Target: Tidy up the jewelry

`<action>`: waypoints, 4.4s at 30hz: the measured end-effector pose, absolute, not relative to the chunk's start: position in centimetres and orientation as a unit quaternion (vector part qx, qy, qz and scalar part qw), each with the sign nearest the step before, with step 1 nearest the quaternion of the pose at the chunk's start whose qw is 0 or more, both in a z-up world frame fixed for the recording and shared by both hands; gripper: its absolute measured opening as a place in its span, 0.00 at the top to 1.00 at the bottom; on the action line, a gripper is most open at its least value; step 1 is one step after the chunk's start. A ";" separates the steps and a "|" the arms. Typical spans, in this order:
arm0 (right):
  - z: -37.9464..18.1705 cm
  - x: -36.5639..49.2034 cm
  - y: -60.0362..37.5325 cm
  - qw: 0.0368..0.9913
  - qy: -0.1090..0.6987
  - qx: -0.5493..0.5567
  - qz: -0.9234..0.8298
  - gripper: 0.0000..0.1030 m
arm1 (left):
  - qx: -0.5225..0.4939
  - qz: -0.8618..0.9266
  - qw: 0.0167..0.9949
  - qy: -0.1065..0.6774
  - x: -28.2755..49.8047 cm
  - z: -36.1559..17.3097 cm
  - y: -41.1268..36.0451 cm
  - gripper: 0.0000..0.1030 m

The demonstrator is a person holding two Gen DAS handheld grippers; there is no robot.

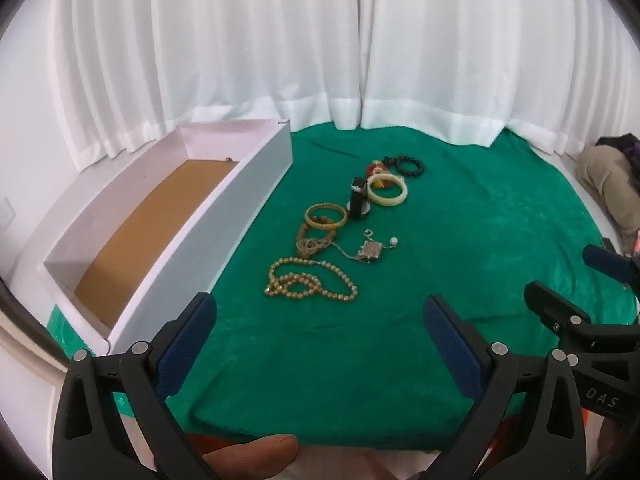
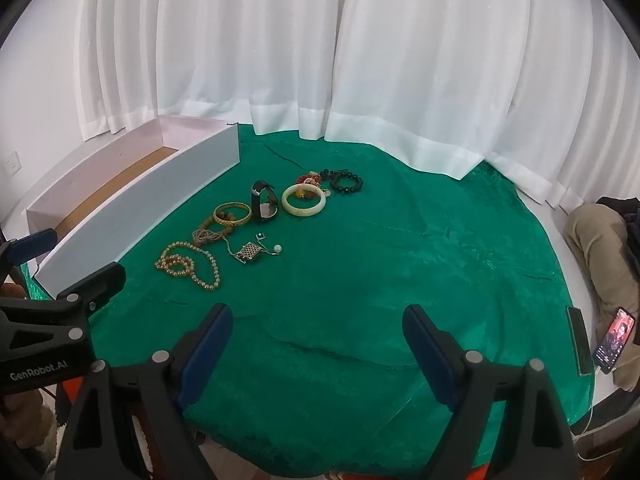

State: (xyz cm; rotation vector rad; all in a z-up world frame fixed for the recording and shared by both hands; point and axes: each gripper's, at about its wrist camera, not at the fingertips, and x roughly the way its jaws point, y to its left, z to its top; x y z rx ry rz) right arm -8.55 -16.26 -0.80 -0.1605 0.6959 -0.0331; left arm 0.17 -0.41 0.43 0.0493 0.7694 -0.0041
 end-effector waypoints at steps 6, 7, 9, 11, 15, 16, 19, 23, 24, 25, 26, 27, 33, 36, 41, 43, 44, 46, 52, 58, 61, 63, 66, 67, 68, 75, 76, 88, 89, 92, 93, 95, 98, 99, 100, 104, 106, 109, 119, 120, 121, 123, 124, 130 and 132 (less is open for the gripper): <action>-0.7 -8.4 -16.3 0.936 0.344 -0.077 -0.017 0.14 | 0.022 -0.006 0.925 0.379 -0.2 0.4 0.0 0.00; -0.6 -8.4 -16.3 0.936 0.344 -0.077 -0.017 0.14 | 0.022 -0.006 0.925 0.378 -0.3 0.5 0.0 0.00; -0.7 -8.4 -16.3 0.936 0.343 -0.076 -0.016 0.14 | 0.022 -0.005 0.926 0.377 -0.4 0.6 0.1 0.00; -0.6 -8.5 -16.4 0.936 0.342 -0.077 -0.017 0.14 | 0.023 -0.005 0.926 0.377 -0.6 0.8 0.1 0.00; -0.7 -8.5 -16.6 0.937 0.341 -0.076 -0.019 0.14 | 0.025 -0.005 0.924 0.382 0.0 0.1 0.0 0.00; -0.8 -8.5 -16.6 0.937 0.341 -0.076 -0.019 0.14 | 0.025 -0.005 0.924 0.382 0.0 0.1 0.0 0.00; -0.8 -8.5 -16.8 0.937 0.342 -0.076 -0.019 0.14 | 0.028 -0.005 0.923 0.384 -0.1 0.1 -0.1 0.00; -0.8 -8.6 -17.0 0.936 0.343 -0.074 -0.018 0.14 | 0.028 -0.005 0.923 0.385 -0.2 0.1 0.2 0.00; -0.8 -8.6 -17.0 0.936 0.343 -0.074 -0.018 0.14 | 0.028 -0.005 0.922 0.386 -0.2 0.1 0.3 0.00; -0.8 -8.6 -17.1 0.936 0.344 -0.073 -0.019 0.14 | 0.029 -0.005 0.922 0.387 -0.2 0.0 0.4 0.00; -0.8 -8.7 -17.1 0.936 0.344 -0.073 -0.020 0.14 | 0.029 -0.005 0.921 0.388 -0.2 0.0 0.5 0.00; -0.7 -8.7 -17.2 0.936 0.344 -0.072 -0.020 0.14 | 0.030 -0.005 0.921 0.389 -0.2 0.0 0.7 0.00; -0.7 -8.5 -17.4 0.935 0.345 -0.073 -0.024 0.14 | 0.033 -0.005 0.920 0.391 -0.1 -0.2 -0.7 0.00; -0.8 -8.3 -17.5 0.934 0.348 -0.071 -0.027 0.14 | 0.034 -0.004 0.919 0.392 -0.2 -0.3 -0.5 0.00; -0.8 -8.2 -17.6 0.934 0.349 -0.069 -0.030 0.14 | 0.034 -0.002 0.918 0.395 -0.1 -0.5 -0.3 0.00; -0.8 -8.2 -17.6 0.934 0.349 -0.071 -0.031 0.14 | 0.034 -0.001 0.918 0.395 0.0 -0.5 -0.8 0.00; -0.8 -8.2 -17.6 0.934 0.349 -0.071 -0.031 0.14 | 0.034 -0.001 0.918 0.396 0.0 -0.6 -0.8 0.00; -0.9 -8.2 -17.7 0.933 0.351 -0.071 -0.031 0.14 | 0.035 -0.001 0.918 0.396 0.0 -0.6 -0.9 0.00; -1.0 -7.9 -17.6 0.932 0.352 -0.072 -0.033 0.14 | 0.034 -0.001 0.916 0.399 0.1 -0.7 -0.8 0.00; -1.1 -8.0 -17.6 0.932 0.353 -0.074 -0.035 0.14 | 0.035 -0.001 0.915 0.402 0.2 -0.7 -0.7 0.00; -1.2 -7.8 -17.7 0.931 0.355 -0.073 -0.036 0.14 | 0.035 -0.002 0.914 0.403 0.2 -0.8 -0.7 0.00; -1.2 -7.8 -17.7 0.931 0.354 -0.074 -0.037 0.14 | 0.035 -0.002 0.914 0.404 0.3 -0.8 -0.7 0.00; -1.2 -7.9 -17.7 0.931 0.355 -0.074 -0.036 0.14 | 0.036 -0.004 0.913 0.407 0.4 -0.9 -0.7 0.00; -1.2 -7.9 -17.7 0.931 0.355 -0.074 -0.036 0.14 | 0.036 -0.004 0.912 0.408 0.4 -1.0 -0.7 0.00; -1.2 -7.9 -17.7 0.931 0.355 -0.074 -0.036 0.14 | 0.036 -0.005 0.912 0.408 0.4 -1.0 -0.8 0.00; -1.2 -7.8 -17.8 0.931 0.355 -0.073 -0.036 0.14 | 0.045 -0.025 0.915 0.400 0.1 -1.0 -1.3 0.00; -1.3 -7.8 -17.8 0.932 0.354 -0.073 -0.036 0.14 | 0.044 -0.029 0.916 0.398 0.1 -0.9 -1.3 0.00; -1.3 -7.9 -18.0 0.936 0.344 -0.060 -0.033 0.14 | 0.049 -0.038 0.919 0.390 0.0 -0.7 -2.0 0.00; -1.3 -7.9 -18.0 0.937 0.344 -0.060 -0.033 0.14 | 0.050 -0.036 0.919 0.389 0.1 -0.7 -2.0 0.00; -1.4 -7.9 -18.0 0.937 0.342 -0.064 -0.034 0.14 | 0.046 -0.033 0.918 0.392 0.2 -0.8 -1.9 0.00; -1.4 -7.8 -17.9 0.937 0.343 -0.066 -0.034 0.14 | 0.045 -0.032 0.918 0.394 0.2 -0.9 -1.7 0.00; -1.5 -7.6 -17.8 0.936 0.344 -0.068 -0.034 0.14 | 0.043 -0.030 0.917 0.395 0.3 -1.0 -1.5 0.00; -1.6 -7.5 -17.8 0.934 0.347 -0.071 -0.035 0.14 | 0.039 -0.028 0.916 0.399 0.5 -1.2 -1.3 0.00; -1.6 -7.4 -17.8 0.934 0.348 -0.071 -0.035 0.14 | 0.037 -0.027 0.915 0.400 0.6 -1.2 -1.2 0.00; -1.7 -7.3 -17.9 0.934 0.349 -0.071 -0.035 0.14 | 0.036 -0.026 0.915 0.402 0.7 -1.4 -1.2 0.00; -1.8 -7.1 -18.1 0.932 0.353 -0.070 -0.035 0.14 | 0.030 -0.028 0.911 0.410 1.1 -1.8 -0.7 0.00; -1.8 -7.1 -18.2 0.933 0.352 -0.069 -0.037 0.14 | 0.024 -0.028 0.908 0.416 1.4 -2.1 -0.3 0.00; -2.1 -6.8 -18.5 0.932 0.355 -0.064 -0.040 0.14 | 0.012 -0.020 0.908 0.419 1.5 -2.5 0.8 0.00; -2.9 -5.7 -18.3 0.929 0.365 -0.060 -0.027 0.14 | -0.012 -0.004 0.904 0.427 2.3 -3.5 3.3 0.00; -2.9 -5.6 -18.3 0.929 0.365 -0.059 -0.027 0.14 | -0.013 -0.005 0.904 0.426 2.4 -3.5 3.4 0.00; -3.0 -5.5 -18.4 0.929 0.365 -0.059 -0.027 0.14 | -0.013 -0.006 0.905 0.425 2.5 -3.5 3.6 0.00; -3.1 -5.3 -18.4 0.928 0.368 -0.057 -0.025 0.14 | -0.014 -0.006 0.905 0.425 2.7 -3.7 3.9 0.00; -3.2 -5.1 -18.3 0.927 0.370 -0.056 -0.024 0.14 | -0.015 -0.005 0.904 0.427 2.9 -3.8 4.0 0.00; -3.7 -4.7 -18.1 0.925 0.376 -0.054 -0.016 0.14 | -0.024 -0.008 0.896 0.442 3.6 -4.6 4.3 0.01; -3.8 -4.6 -18.0 0.925 0.377 -0.054 -0.013 0.14 | -0.024 -0.010 0.895 0.445 3.7 -4.8 4.2 0.01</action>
